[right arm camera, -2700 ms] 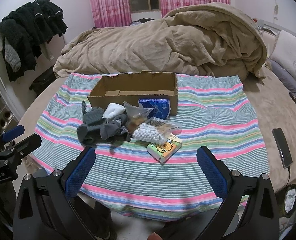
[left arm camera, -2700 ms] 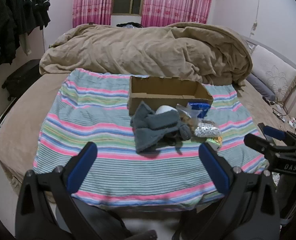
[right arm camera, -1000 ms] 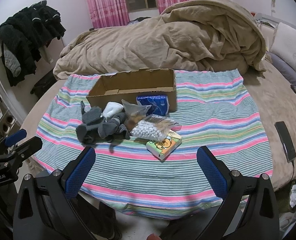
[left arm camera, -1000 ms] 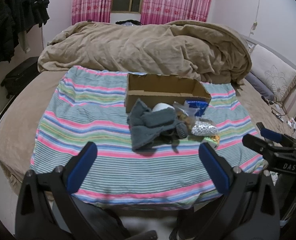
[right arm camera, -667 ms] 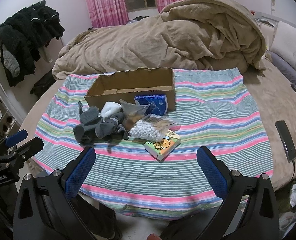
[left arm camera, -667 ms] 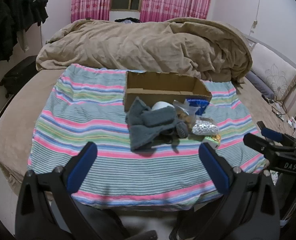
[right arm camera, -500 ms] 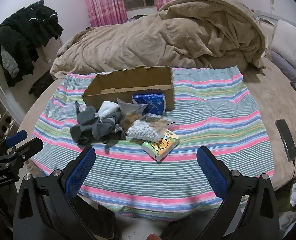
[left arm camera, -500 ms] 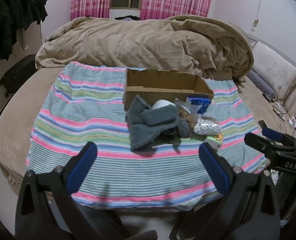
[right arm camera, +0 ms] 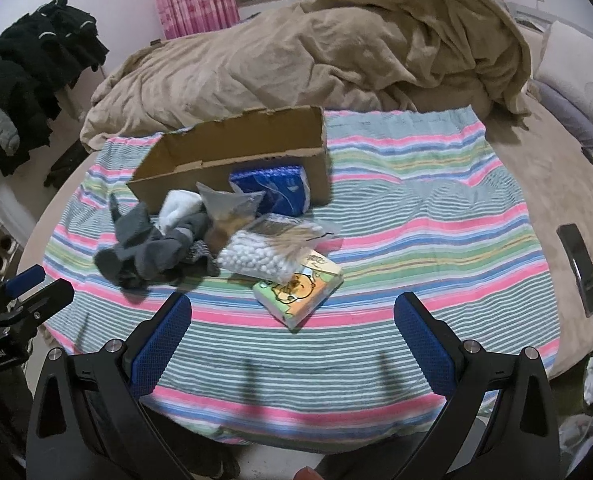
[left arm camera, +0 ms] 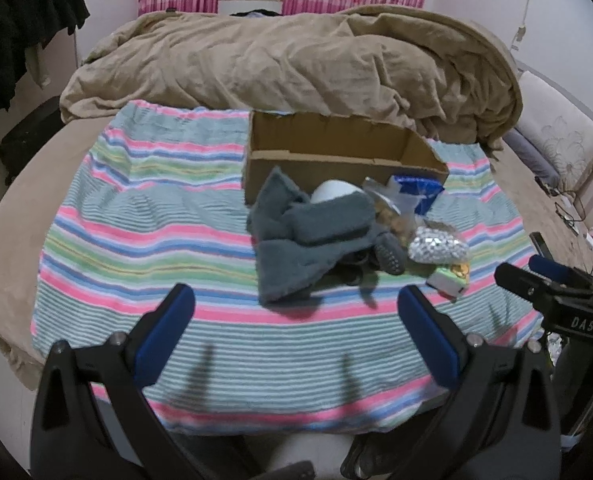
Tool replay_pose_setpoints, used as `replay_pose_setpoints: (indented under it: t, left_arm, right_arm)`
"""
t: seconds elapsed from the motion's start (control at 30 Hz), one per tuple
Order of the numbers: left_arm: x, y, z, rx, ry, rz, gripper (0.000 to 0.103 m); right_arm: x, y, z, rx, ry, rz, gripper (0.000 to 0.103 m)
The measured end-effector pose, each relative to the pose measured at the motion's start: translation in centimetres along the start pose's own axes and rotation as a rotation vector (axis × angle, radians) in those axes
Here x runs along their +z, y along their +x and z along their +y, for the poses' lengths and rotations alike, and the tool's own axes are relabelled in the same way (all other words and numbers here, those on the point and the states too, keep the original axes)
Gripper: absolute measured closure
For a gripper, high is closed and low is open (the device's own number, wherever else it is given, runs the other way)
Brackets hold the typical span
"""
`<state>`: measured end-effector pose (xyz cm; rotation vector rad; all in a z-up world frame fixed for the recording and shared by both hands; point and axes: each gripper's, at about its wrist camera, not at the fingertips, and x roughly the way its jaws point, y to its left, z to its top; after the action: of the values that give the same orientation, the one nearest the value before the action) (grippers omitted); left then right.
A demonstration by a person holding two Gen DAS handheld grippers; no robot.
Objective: Organize objects
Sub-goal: 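Grasp the grey knit gloves with the left tool while the right tool grasps the cotton swab bag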
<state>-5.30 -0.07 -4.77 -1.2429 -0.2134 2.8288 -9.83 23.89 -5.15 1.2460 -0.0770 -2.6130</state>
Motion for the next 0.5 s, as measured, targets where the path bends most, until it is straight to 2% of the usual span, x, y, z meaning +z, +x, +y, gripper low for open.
replay_pose_setpoints:
  t: [0.2, 0.27, 0.5]
  left_arm:
    - [0.5, 3.0, 0.3, 0.002, 0.008, 0.030, 0.002]
    - [0.7, 4.2, 0.4, 0.004, 0.013, 0.043, 0.009]
    - [0.8, 7.4, 1.1, 0.019, 0.031, 0.079, 0.014]
  right_arm:
    - [0.4, 2.4, 0.0, 0.012, -0.015, 0.025, 0.001]
    - [0.8, 3.2, -0.1, 0.018, -0.012, 0.032, 0.001]
    - [2.0, 5.7, 0.2, 0.040, -0.015, 0.043, 0.001]
